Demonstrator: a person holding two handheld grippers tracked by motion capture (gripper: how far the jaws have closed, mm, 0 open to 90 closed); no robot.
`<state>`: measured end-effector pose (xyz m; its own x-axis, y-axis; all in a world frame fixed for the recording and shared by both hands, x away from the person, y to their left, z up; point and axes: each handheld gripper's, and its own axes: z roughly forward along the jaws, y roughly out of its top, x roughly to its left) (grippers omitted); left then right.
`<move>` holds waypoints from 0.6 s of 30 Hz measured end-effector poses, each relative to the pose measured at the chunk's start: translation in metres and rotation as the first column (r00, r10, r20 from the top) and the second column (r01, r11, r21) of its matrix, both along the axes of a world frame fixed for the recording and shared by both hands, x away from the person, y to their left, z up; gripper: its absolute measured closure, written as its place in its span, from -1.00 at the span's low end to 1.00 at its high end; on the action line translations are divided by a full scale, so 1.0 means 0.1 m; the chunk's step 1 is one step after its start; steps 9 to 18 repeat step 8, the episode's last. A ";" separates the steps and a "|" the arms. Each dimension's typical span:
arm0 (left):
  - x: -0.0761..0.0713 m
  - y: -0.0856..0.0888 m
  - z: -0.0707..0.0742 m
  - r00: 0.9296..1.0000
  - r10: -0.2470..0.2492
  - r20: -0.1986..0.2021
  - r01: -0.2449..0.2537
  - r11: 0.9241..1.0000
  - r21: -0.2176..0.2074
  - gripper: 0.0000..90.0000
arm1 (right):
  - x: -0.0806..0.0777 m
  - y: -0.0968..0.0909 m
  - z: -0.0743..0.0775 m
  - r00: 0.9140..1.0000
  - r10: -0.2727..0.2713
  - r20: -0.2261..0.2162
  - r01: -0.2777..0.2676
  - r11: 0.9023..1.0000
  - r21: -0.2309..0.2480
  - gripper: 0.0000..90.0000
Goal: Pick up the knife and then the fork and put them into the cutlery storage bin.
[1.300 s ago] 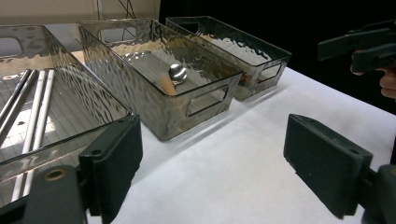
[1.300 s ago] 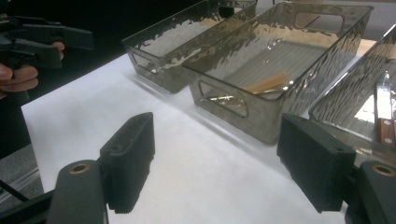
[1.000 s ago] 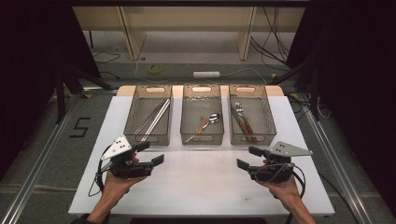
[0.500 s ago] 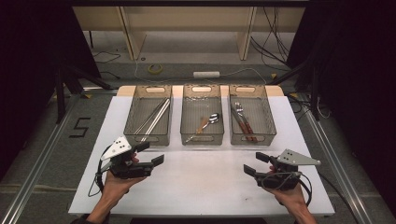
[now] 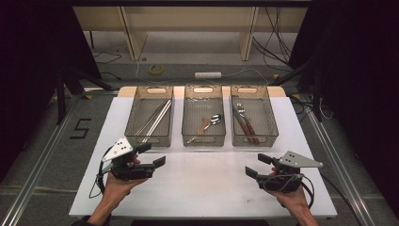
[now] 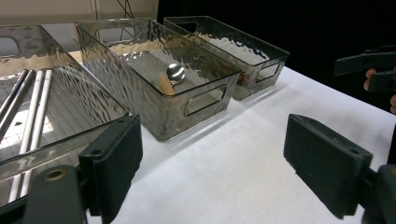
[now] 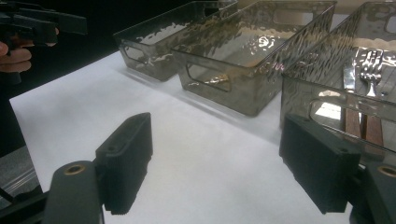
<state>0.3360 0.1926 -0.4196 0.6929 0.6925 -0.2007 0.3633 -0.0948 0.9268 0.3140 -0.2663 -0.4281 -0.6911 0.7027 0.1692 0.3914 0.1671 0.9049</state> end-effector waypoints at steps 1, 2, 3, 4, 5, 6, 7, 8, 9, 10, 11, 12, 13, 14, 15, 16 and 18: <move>0.00 0.00 0.00 1.000 0.000 0.000 0.000 1.000 0.000 -0.58 | 0.00 0.00 0.00 1.000 -0.001 0.001 0.001 1.000 -0.001 -0.41; 0.00 0.00 0.00 1.000 0.000 0.000 0.000 1.000 0.000 -0.58 | 0.00 0.00 0.00 1.000 0.000 0.001 0.000 1.000 -0.001 -0.42; 0.00 0.00 0.00 1.000 -0.001 0.001 0.001 1.000 0.001 -0.58 | 0.00 0.00 0.00 1.000 -0.001 0.003 0.001 1.000 -0.001 -0.42; 0.00 0.00 0.00 1.000 0.000 0.000 0.000 1.000 0.000 -0.58 | 0.00 0.00 0.00 1.000 -0.003 0.004 0.003 1.000 -0.001 -0.42; 0.00 0.00 0.00 1.000 0.000 0.000 0.000 1.000 0.000 -0.58 | 0.00 0.00 0.00 1.000 -0.004 0.003 0.004 1.000 0.000 -0.42; 0.00 0.00 0.00 1.000 0.000 0.000 0.000 1.000 0.000 -0.58 | 0.00 0.00 0.00 1.000 -0.005 0.002 0.005 1.000 0.001 -0.43; 0.00 0.00 0.00 1.000 0.000 0.001 0.000 1.000 0.001 -0.58 | 0.00 0.00 0.00 1.000 -0.007 0.002 0.007 1.000 0.001 -0.43; 0.00 0.00 0.00 1.000 0.000 0.001 0.000 1.000 0.001 -0.58 | 0.00 0.00 0.00 1.000 -0.007 0.001 0.007 1.000 0.001 -0.43; 0.00 0.00 0.00 1.000 0.000 0.001 0.000 1.000 0.001 -0.58 | 0.00 0.00 0.00 1.000 -0.007 0.001 0.007 1.000 0.001 -0.43; 0.00 0.00 0.00 1.000 0.000 0.001 0.000 1.000 0.001 -0.58 | 0.00 0.00 0.00 1.000 -0.007 0.001 0.007 1.000 0.001 -0.43; 0.00 0.00 0.00 1.000 0.000 0.001 0.000 1.000 0.001 -0.58 | 0.00 0.00 0.00 1.000 -0.007 0.001 0.007 1.000 0.001 -0.43; 0.00 0.00 0.00 1.000 0.000 0.001 0.000 1.000 0.001 -0.58 | 0.00 0.00 0.00 1.000 -0.007 0.001 0.007 1.000 0.001 -0.43; 0.00 0.00 0.00 1.000 0.000 0.001 0.000 1.000 0.001 -0.58 | 0.00 0.00 0.00 1.000 -0.007 0.001 0.007 1.000 0.001 -0.43; 0.00 0.00 0.00 1.000 0.000 0.001 0.000 1.000 0.001 -0.58 | 0.00 0.00 0.00 1.000 -0.007 0.001 0.007 1.000 0.001 -0.43; 0.00 0.00 0.00 1.000 0.000 0.001 0.000 1.000 0.001 -0.58 | 0.00 0.00 0.00 1.000 -0.007 0.001 0.007 1.000 0.001 -0.43; 0.00 0.00 0.00 1.000 0.000 0.001 0.000 1.000 0.001 -0.58 | 0.00 0.00 0.00 1.000 -0.007 0.001 0.007 1.000 0.001 -0.43; 0.00 0.00 0.00 1.000 0.000 0.001 0.000 1.000 0.001 -0.58 | 0.00 0.00 0.00 1.000 -0.007 0.001 0.007 1.000 0.001 -0.43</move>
